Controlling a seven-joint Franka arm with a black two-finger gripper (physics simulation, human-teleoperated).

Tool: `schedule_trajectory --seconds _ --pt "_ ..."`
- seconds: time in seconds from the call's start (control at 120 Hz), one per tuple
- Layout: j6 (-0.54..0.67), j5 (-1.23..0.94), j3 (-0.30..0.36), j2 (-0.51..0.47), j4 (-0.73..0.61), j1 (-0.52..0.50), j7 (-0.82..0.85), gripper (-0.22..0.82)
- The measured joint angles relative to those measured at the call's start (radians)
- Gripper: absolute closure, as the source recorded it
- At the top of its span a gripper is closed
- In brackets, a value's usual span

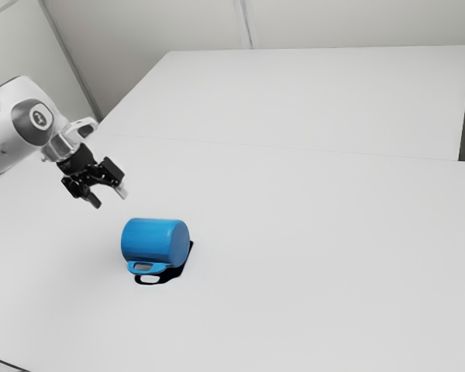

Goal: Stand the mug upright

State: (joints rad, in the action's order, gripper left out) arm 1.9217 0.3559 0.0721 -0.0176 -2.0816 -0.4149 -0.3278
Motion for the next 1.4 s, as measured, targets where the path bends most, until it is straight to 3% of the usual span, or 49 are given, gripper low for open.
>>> schedule_trajectory --seconds 0.367,0.542,0.875,1.025,1.183,1.4 --pt "0.01 0.259 0.001 0.129 -0.048 -0.096 -0.338 0.0" --pt "-0.059 0.345 0.001 0.193 -0.041 -0.126 -0.469 0.0" --pt "-0.219 0.44 0.003 0.211 -0.047 -0.137 -0.641 0.0" --pt "-0.264 0.481 0.004 0.232 -0.051 -0.134 -0.693 0.12" --pt "-0.291 0.496 0.005 0.234 -0.048 -0.135 -0.733 0.47" --pt "-0.304 0.502 0.023 0.204 -0.043 -0.137 -0.77 0.68"
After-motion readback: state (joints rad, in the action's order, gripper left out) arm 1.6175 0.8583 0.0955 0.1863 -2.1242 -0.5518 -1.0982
